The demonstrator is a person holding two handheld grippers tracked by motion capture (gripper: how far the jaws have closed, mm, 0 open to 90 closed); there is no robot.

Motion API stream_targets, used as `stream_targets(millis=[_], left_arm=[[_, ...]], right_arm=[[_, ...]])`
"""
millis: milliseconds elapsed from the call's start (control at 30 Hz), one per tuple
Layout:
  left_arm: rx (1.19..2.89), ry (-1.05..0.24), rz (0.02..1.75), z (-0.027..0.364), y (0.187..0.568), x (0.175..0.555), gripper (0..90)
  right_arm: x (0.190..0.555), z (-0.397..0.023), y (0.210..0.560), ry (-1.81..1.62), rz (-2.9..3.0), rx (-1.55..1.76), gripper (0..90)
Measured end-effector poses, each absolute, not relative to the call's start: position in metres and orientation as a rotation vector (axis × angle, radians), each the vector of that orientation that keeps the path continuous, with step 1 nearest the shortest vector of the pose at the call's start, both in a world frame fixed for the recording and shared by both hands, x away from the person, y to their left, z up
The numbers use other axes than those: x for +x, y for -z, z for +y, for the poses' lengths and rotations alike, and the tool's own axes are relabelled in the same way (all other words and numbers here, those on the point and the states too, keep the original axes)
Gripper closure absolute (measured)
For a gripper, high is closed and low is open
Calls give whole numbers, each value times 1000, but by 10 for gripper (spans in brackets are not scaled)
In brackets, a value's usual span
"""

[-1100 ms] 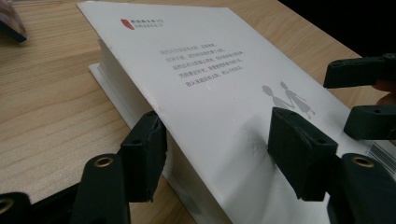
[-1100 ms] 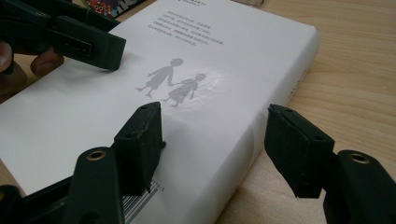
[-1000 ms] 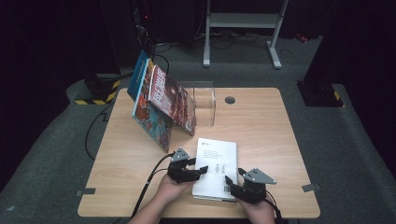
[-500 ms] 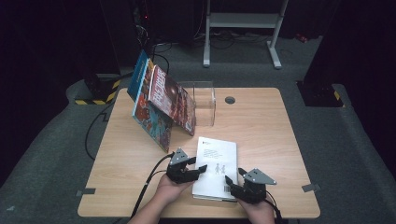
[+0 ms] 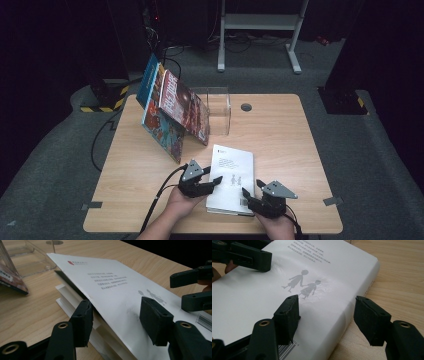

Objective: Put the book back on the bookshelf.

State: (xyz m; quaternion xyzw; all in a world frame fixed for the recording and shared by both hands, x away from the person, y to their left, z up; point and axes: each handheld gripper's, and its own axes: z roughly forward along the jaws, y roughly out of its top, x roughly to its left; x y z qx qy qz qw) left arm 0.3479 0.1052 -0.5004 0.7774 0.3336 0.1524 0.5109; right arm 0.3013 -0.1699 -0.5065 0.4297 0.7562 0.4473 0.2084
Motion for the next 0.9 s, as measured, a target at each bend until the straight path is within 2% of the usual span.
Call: stream_targets(millis=[600,900], left_arm=[[1857,-458,719,104,496,340,455],[1840,-358,814,105,496,345,453]], right_arm=[[306,-177,506,-1265,2095,1245,354],[309,-178,506,-1266,2093,1258,348]])
